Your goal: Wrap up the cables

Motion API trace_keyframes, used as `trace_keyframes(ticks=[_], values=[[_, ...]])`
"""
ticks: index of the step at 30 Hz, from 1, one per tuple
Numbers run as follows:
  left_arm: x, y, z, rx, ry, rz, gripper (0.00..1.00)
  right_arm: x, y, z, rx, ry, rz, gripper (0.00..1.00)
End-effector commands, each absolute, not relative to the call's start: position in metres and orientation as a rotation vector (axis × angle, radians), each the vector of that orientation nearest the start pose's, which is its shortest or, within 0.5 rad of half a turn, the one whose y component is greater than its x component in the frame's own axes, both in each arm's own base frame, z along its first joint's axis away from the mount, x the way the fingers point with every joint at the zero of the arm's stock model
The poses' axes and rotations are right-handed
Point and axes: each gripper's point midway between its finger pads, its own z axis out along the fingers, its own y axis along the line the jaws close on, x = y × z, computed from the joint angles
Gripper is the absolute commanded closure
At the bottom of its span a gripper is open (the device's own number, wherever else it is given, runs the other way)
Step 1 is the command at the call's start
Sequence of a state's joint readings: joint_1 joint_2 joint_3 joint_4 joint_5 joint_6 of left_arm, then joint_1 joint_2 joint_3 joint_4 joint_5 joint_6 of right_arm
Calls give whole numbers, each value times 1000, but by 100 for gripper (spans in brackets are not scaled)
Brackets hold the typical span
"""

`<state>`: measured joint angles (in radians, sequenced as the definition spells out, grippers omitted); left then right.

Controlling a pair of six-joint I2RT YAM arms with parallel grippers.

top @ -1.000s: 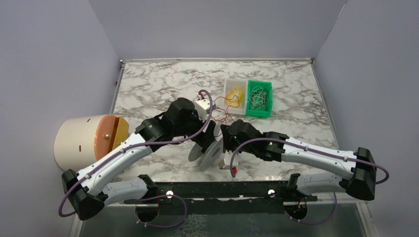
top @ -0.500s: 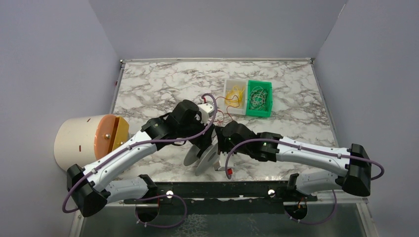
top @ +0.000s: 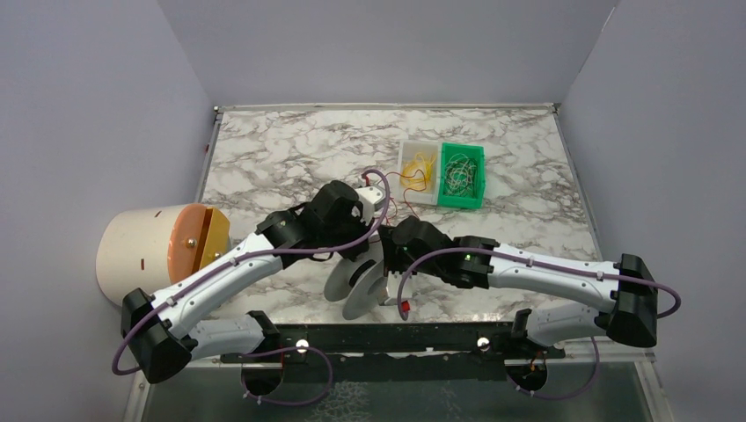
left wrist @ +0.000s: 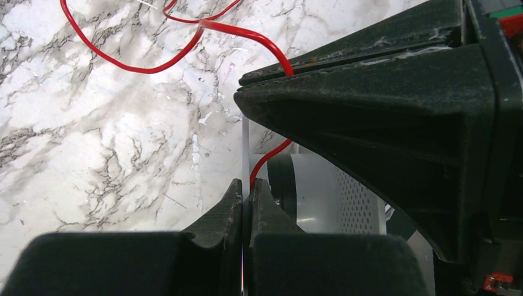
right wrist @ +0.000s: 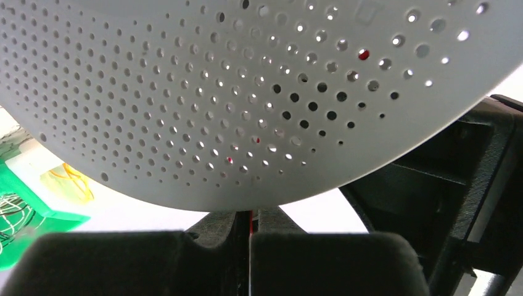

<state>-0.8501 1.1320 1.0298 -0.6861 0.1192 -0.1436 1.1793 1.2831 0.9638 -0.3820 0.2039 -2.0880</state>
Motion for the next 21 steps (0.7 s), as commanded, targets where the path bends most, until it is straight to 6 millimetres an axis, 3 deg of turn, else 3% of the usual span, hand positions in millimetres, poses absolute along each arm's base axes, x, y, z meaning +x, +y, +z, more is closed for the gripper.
trace_keyframes(ticks=[1,7,10,13,21], values=[[181,-242,175,903,2288,-552,100,212,352,227,-2307,-196,-758,99],[182,-241,181,900,2265,-531,100,213,355,233,-2233,-112,-738,99],[182,-241,190,899,2235,-545,100,219,355,245,-2105,49,-720,94],[182,-240,201,890,2203,-552,100,227,346,245,-2052,219,-704,88],[182,-233,221,863,2192,-529,100,227,328,247,-1826,692,-435,70]])
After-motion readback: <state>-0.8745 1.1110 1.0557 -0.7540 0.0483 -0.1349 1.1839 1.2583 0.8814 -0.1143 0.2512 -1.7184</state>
